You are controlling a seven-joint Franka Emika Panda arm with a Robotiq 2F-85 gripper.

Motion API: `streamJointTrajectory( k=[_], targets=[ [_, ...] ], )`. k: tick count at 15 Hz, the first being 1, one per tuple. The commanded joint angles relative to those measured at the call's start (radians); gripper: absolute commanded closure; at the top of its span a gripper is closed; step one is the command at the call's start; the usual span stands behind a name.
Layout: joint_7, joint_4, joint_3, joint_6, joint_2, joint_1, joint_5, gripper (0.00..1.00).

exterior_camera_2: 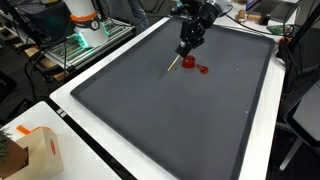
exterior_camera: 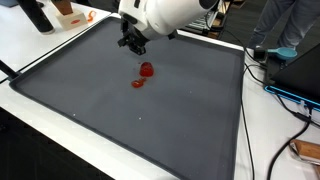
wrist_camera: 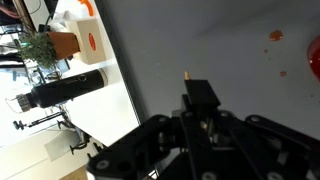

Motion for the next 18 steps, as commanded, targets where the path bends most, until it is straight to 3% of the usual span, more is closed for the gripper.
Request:
streamJointTrajectory(
  k=[1, 18],
  targets=[
    [0.028, 0.047, -0.004, -0.051, 0.050, 0.014, -0.029, 0.97],
    [-0.006, 0.152, 0.006, -0.016, 0.144, 0.032, -0.019, 0.97]
  ],
)
